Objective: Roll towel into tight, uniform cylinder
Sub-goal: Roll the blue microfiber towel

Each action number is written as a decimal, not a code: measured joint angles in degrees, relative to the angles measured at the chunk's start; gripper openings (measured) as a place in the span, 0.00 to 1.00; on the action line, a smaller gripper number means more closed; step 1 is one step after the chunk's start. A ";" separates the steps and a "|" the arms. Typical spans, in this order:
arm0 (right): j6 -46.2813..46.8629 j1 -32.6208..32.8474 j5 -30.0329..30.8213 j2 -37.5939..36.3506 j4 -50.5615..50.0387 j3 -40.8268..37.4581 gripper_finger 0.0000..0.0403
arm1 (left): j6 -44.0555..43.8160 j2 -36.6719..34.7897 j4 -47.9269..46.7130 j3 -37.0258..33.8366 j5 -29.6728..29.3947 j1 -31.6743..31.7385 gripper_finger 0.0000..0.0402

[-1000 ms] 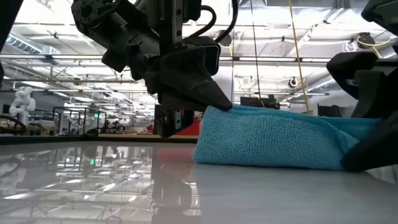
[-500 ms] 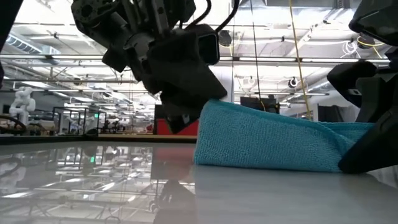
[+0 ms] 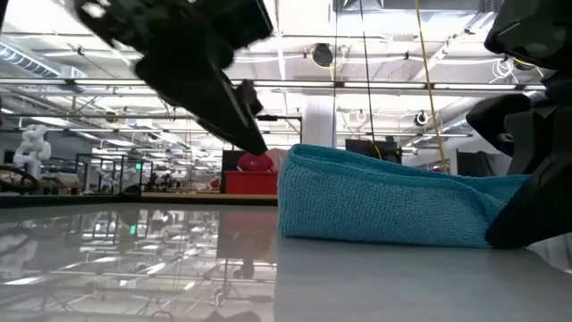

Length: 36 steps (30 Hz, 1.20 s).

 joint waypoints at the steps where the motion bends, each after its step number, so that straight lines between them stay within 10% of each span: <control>1: -0.01 -0.21 -0.26 -0.10 -0.02 0.00 0.00 | 0.68 0.02 0.67 -0.19 -1.25 -1.38 0.46; 12: -0.15 -1.22 -2.35 -0.84 -0.75 0.00 0.00 | 9.50 8.10 16.78 -0.72 -22.12 -12.27 0.49; 24: 0.49 -1.23 -2.27 -0.87 -0.77 0.00 0.00 | 6.47 13.76 24.36 -0.07 -25.99 -11.88 0.51; 36: 2.47 -1.23 -2.14 -0.87 -0.79 0.00 0.00 | 6.51 15.15 27.17 0.81 -27.98 -11.70 0.12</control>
